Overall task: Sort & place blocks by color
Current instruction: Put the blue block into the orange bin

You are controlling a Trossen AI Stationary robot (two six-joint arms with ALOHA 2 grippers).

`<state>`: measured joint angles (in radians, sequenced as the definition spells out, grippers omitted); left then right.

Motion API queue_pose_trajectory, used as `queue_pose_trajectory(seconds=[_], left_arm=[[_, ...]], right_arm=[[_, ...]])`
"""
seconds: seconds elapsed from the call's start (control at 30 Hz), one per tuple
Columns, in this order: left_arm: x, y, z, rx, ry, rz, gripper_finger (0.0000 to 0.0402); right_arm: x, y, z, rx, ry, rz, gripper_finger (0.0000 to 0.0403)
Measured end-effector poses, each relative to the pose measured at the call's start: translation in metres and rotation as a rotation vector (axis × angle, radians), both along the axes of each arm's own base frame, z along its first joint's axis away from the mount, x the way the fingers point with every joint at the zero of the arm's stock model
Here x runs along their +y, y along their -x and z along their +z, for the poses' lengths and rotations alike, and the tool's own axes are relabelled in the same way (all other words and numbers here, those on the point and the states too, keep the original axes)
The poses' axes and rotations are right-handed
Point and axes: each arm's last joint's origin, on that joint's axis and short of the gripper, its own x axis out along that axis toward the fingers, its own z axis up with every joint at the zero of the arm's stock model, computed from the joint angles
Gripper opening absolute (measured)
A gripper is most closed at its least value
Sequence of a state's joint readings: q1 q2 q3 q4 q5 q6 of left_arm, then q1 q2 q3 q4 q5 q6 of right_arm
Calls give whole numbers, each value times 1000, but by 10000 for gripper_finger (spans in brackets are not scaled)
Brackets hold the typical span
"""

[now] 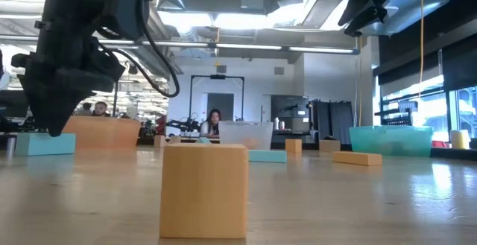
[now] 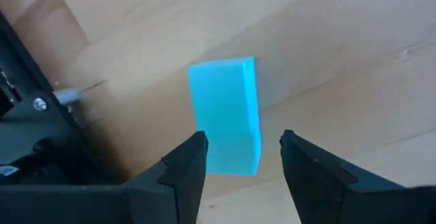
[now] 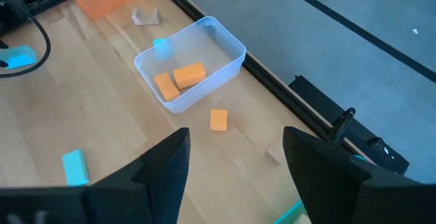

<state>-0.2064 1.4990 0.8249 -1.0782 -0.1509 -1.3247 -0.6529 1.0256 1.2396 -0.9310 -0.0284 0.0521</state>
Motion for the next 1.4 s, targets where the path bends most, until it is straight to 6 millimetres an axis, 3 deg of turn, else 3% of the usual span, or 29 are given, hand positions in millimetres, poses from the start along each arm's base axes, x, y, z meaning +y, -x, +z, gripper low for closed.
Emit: queue_pose_trajectory(seconds=[0.37,0.9,1.17,1.4], left_arm=[[2,1,-1,-3,-42,-2,177],[3,10,-32,-90,-5,30,176],[5,7,-29,-95,-1,65,126],[14,-12,-7,-153,-35,85,126]], right_arm=[[0,0,0,0,0,0,236],[0,0,0,1,0,0,236],[0,0,0,1,0,-1,236],[0,0,0,3,3,0,236]])
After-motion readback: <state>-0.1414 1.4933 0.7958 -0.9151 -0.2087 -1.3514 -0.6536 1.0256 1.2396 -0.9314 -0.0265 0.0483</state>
